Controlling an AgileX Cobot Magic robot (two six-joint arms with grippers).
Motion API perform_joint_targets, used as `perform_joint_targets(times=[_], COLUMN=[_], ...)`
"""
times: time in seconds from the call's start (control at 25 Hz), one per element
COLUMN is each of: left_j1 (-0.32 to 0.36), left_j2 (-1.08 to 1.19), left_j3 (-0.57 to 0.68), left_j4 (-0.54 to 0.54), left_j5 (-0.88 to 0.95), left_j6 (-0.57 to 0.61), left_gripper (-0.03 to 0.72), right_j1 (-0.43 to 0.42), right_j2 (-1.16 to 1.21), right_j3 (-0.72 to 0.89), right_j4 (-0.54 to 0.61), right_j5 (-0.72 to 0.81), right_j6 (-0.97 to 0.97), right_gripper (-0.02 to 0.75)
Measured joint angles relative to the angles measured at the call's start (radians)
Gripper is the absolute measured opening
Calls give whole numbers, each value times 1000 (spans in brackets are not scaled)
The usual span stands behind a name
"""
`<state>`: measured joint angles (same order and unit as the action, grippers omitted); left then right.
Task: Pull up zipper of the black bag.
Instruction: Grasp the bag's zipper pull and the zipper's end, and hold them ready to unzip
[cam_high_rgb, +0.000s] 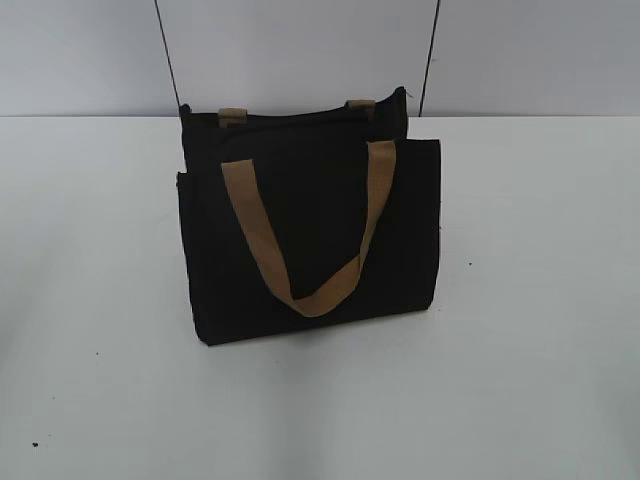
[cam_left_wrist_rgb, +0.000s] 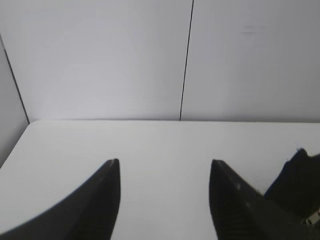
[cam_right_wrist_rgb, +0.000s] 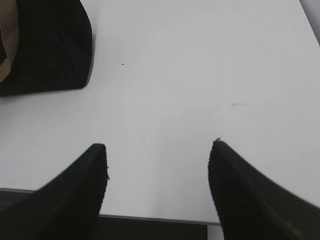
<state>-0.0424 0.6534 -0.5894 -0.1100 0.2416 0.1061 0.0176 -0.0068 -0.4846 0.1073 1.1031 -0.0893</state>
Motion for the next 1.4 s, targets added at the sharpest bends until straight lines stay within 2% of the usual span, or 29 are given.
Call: perform_joint_targets(times=[0.2, 0.36, 0.56, 0.72, 0.92, 1.04, 1.24, 1.4], left_j1=[-61, -144, -247, -302, -323, -323, -323, -323], left_j2=[201, 340, 507, 601, 676, 725, 870, 1014], left_j3=[0, 0, 0, 12, 124, 172, 185, 186], left_j4=[4, -4, -3, 2, 2, 6, 68, 164], left_j5=[-227, -379, -523, -628, -837, -886, -915, -988], left_j6=[3, 3, 3, 3, -8, -12, -15, -15], left_gripper=[435, 414, 391, 378, 357, 353, 351, 350], right_j1=[0, 0, 0, 0, 0, 0, 0, 0], right_j2=[0, 0, 0, 0, 0, 0, 0, 0], right_j3=[0, 0, 0, 0, 0, 0, 0, 0], right_j4=[0, 0, 0, 0, 0, 0, 0, 0], right_j5=[0, 0, 0, 0, 0, 0, 0, 0], right_j6=[0, 0, 0, 0, 0, 0, 0, 0], right_gripper=[485, 485, 485, 485, 485, 485, 485, 485])
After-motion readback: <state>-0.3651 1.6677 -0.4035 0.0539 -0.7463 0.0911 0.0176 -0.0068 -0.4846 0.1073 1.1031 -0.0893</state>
